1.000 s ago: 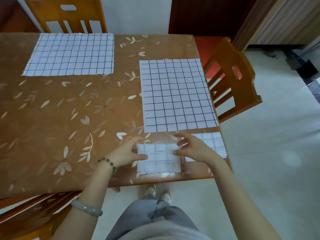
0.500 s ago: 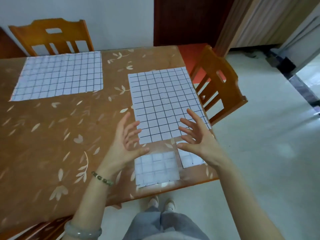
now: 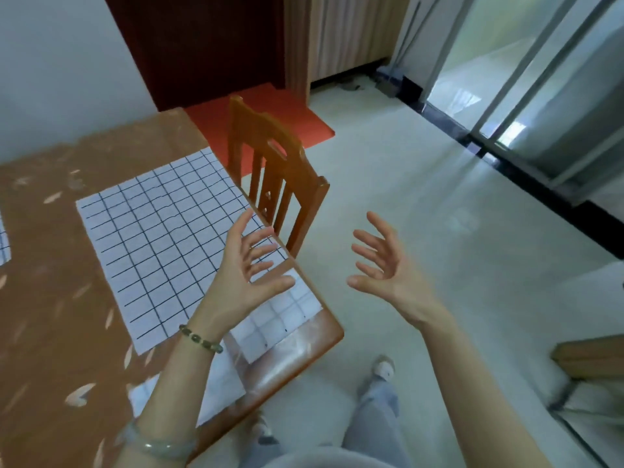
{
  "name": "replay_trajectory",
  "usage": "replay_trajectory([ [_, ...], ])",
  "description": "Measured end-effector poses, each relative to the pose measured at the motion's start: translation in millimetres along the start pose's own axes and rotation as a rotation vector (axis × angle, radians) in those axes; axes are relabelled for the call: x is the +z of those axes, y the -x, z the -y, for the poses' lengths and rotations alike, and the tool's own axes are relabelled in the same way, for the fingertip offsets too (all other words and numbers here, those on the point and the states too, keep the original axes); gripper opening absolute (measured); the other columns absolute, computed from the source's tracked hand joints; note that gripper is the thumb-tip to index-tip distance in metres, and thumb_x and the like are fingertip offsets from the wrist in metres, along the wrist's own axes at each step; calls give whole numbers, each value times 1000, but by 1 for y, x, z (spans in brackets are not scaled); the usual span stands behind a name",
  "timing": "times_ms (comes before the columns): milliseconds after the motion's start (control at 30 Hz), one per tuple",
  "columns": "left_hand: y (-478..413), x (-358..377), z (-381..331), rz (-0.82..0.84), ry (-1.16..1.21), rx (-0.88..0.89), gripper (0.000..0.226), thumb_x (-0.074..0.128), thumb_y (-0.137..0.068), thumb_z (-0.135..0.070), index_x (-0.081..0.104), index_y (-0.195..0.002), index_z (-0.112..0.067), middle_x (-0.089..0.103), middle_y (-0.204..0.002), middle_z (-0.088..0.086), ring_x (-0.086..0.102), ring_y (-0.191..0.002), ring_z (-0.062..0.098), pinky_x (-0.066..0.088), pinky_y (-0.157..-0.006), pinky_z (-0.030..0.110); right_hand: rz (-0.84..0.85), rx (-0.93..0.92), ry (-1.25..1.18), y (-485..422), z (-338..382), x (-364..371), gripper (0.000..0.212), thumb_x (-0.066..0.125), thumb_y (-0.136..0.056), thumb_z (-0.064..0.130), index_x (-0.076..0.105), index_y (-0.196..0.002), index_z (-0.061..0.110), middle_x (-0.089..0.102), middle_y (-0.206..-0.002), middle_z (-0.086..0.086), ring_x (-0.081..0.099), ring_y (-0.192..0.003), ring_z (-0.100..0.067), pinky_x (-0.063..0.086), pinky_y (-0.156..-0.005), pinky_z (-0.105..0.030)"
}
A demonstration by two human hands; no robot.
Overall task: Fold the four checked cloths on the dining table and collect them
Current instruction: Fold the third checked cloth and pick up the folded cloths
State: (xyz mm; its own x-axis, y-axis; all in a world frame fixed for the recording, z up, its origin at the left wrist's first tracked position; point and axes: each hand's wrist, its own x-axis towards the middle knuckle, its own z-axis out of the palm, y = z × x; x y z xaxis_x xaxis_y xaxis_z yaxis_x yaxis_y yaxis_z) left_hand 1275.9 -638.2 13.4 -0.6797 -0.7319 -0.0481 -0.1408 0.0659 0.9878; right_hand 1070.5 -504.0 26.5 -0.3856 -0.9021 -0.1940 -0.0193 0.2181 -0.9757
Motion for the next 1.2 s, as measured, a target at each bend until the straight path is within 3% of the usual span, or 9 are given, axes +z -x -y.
replay_trajectory([
  [100, -42, 50, -3, -2, 2, 0, 110, 84, -66, -21, 12, -147, -37, 43, -139, -3, 51, -122, 7, 45, -101, 32, -27, 1, -30, -18, -8, -57, 95, 81, -68, -1, 31, -136, 44, 46, -138, 3, 51, -124, -6, 43, -104, -31],
  [267, -111, 140, -17, -54, 23, -6, 109, 82, -59, -29, 14, -142, -40, 44, -138, 3, 51, -123, 11, 44, -103, 36, 22, 8, -17, -59, -11, -160, 93, 75, -72, -8, 28, -139, 38, 45, -141, 0, 48, -126, -6, 44, -103, -25],
  [400, -159, 196, -35, -103, 11, -5, 108, 82, -58, -41, 14, -144, -41, 43, -138, -2, 49, -123, 6, 43, -102, 30, 71, -5, 4, -95, -3, -232, 92, 74, -74, -6, 27, -140, 37, 45, -140, 0, 49, -125, -7, 43, -104, -28],
  [567, -210, 231, -42, -152, 30, -11, 105, 81, -64, -30, 15, -145, -40, 40, -140, -6, 48, -122, -1, 45, -97, 21, 108, -20, 51, -144, 3, -292, 93, 77, -75, -1, 27, -143, 39, 45, -140, 6, 49, -125, -5, 44, -102, -27],
  [700, -258, 236, -47, -209, -14, -33, 106, 84, -66, -25, 16, -145, -38, 39, -139, -8, 47, -119, -5, 45, -91, 13, 156, -25, 63, -203, 7, -320, 93, 77, -75, 0, 28, -144, 38, 44, -140, 6, 47, -126, -4, 43, -103, -30],
  [833, -307, 226, -43, -274, -21, -38, 101, 78, -64, -25, 17, -142, -42, 39, -139, -10, 46, -121, -4, 44, -94, 20, 213, -42, 110, -270, 13, -328, 92, 77, -75, 1, 27, -143, 40, 42, -141, 6, 45, -128, -4, 41, -105, -31],
  [1067, -432, 181, -40, -316, -12, -15, 105, 81, -61, -28, 18, -145, -37, 39, -139, -12, 48, -120, -5, 46, -91, 17, 232, -104, 134, -411, 47, -335, 91, 78, -74, 3, 29, -137, 48, 42, -141, 8, 44, -129, -4, 39, -108, -35],
  [1200, -504, 143, -53, -348, -39, 5, 104, 78, -61, -27, 18, -145, -38, 39, -141, -7, 47, -122, -1, 45, -93, 19, 245, -128, 126, -490, 79, -329, 93, 77, -75, 1, 27, -142, 41, 42, -141, 6, 43, -130, -4, 37, -110, -34],
])
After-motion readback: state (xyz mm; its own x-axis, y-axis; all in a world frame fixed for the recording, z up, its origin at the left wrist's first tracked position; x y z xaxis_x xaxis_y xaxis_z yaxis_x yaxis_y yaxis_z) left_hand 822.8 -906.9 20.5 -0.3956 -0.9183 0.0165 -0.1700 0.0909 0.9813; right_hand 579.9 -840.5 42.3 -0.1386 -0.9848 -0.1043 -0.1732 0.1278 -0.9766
